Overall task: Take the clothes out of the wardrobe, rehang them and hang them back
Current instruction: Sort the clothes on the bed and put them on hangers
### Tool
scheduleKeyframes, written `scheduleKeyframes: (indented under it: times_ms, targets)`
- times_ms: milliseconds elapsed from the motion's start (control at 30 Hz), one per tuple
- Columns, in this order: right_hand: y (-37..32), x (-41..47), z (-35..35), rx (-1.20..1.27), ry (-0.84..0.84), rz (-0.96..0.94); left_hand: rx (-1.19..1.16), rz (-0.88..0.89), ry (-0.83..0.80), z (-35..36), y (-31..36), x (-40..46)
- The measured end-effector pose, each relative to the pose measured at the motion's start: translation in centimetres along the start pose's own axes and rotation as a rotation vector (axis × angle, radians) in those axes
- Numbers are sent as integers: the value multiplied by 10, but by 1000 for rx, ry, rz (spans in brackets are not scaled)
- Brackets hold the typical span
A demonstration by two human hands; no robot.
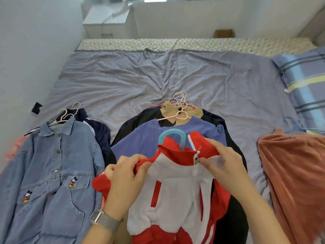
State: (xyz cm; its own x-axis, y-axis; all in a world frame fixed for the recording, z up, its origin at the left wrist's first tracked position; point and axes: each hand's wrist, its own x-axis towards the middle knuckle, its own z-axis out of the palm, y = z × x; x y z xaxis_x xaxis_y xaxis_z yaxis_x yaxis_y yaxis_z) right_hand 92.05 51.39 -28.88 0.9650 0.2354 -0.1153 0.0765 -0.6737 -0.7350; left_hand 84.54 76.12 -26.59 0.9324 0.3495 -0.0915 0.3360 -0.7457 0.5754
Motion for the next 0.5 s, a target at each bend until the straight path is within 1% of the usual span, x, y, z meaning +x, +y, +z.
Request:
scheduleKeyframes:
  times_ms: [100, 233, 300, 367, 500]
  targets:
    - [-27, -47, 5, -77, 49, -111, -64, -21, 18, -24, -11, -47]
    - [-66, -117, 17, -180, -50, -93, -158, -24, -4, -62, -36, -115]
    - [-88, -155, 24, -208, -75, -107, -127, -16, 7, -86, -46, -151]
    - [-109, -192, 31, -250, -74, -107, -94, -9, 28, -109, -52, -184]
    - [-143, -262, 40, -321, -28, -112, -124, -3, 40, -145, -63, -246]
